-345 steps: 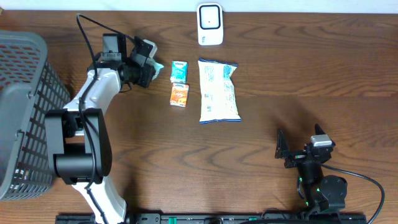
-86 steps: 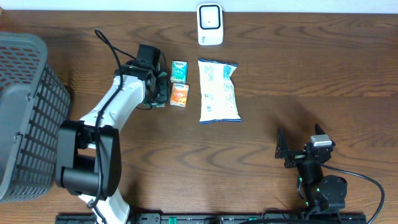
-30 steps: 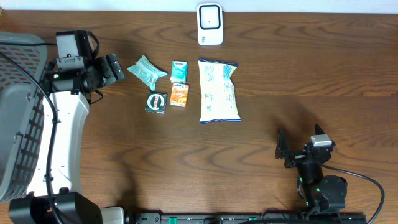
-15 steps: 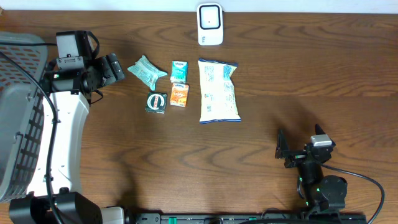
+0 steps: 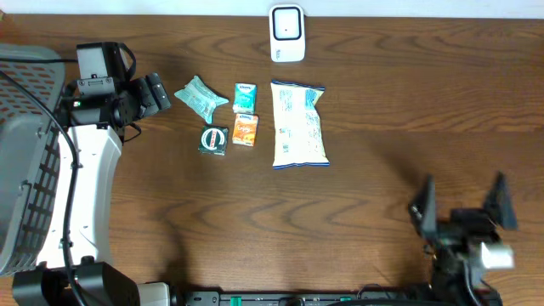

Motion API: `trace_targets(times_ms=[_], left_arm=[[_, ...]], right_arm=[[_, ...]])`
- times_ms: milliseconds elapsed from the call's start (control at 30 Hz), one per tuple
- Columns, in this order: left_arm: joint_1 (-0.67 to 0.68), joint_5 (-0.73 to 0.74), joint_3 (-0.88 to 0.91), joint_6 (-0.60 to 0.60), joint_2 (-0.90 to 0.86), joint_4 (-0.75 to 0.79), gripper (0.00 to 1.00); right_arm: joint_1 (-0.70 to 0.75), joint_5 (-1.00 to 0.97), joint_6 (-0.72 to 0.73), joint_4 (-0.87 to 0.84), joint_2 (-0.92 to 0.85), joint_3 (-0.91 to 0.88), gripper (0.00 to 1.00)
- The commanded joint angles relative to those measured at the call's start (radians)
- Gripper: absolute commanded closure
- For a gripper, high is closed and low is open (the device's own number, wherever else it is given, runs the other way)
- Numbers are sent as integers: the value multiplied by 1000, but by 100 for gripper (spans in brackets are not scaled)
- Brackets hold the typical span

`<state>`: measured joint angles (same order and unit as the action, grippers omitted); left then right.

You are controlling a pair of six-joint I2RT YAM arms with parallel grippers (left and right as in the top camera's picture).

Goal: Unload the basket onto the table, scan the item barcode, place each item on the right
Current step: 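Reach the right gripper to the white snack bag and grasp it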

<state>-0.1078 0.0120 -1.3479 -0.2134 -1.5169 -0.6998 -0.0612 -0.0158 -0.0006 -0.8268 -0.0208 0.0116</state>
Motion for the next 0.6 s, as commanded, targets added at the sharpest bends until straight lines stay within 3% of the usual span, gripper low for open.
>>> trace_targets(times_ms=[0,100,167,400,500,567], left_arm=[[-3,-2,5,-8,-6,-3,2],[-3,-2,5,-8,-6,-3,2],[-3,-2,5,-8,-6,-3,2],[-3,-2,5,-8,-6,-3,2],[-3,-2,5,-8,-6,-3,2],[-3,-2,5,-8,-6,-3,2]], right_arm=[[5,-30,16,-91,0,-4,1],[5,-30,187,-177,-37,31,1],[5,-30,194,-175,-85,84,1],[5,32,65,-153,-475,409,1],[5,131,-94,-31,-732,619,1],[5,238,-107,96,-887,761,1]])
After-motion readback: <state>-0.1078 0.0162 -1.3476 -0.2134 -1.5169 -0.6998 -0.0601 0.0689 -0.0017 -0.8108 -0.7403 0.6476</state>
